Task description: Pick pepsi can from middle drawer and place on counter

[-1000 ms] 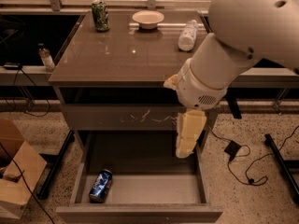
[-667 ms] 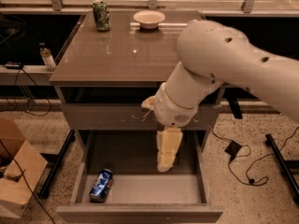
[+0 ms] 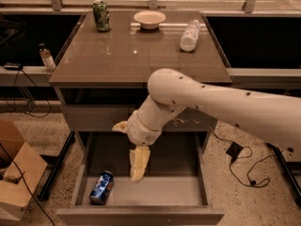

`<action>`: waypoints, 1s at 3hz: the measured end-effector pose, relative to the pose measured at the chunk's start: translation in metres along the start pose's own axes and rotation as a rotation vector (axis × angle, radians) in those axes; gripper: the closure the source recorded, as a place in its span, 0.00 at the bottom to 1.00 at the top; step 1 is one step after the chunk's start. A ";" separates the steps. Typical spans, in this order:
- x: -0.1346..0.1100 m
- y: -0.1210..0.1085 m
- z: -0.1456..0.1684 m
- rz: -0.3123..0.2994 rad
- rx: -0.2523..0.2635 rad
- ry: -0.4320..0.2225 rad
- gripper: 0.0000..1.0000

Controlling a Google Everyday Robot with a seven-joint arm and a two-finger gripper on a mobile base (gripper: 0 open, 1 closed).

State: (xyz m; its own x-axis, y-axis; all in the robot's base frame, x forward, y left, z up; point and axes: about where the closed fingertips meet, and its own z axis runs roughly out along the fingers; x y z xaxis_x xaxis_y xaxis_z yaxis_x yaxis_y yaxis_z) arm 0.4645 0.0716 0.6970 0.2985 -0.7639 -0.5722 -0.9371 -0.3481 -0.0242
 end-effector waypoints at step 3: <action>0.024 -0.023 0.066 0.038 -0.062 -0.040 0.00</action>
Offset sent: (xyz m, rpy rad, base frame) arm 0.0101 0.0065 -0.0571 -0.0342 0.1386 -0.0865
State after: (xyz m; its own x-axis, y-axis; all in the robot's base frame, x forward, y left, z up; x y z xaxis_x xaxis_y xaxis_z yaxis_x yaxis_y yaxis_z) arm 0.4813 0.0973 0.6300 0.2543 -0.7551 -0.6043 -0.9343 -0.3532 0.0482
